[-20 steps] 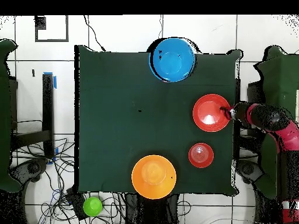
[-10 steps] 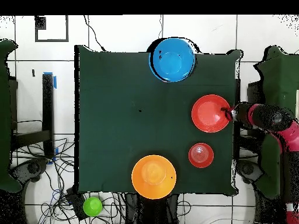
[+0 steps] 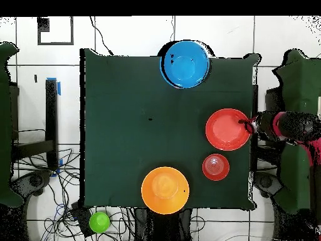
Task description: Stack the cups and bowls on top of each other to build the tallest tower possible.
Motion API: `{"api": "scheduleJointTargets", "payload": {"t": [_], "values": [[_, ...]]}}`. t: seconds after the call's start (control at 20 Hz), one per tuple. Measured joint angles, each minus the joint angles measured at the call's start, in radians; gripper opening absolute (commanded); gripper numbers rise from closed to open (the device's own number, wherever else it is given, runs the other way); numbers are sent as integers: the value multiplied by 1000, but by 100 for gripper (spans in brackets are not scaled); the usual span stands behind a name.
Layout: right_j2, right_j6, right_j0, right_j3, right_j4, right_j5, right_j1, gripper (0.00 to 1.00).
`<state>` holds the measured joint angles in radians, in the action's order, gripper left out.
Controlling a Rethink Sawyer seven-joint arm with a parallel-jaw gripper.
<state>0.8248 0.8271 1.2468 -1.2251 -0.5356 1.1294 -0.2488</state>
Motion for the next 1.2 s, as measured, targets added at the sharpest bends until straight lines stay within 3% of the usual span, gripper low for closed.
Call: {"api": "scheduleJointTargets", "payload": {"t": [1.2], "values": [[1,0,-13,-80,190,244,-213,0]]}}
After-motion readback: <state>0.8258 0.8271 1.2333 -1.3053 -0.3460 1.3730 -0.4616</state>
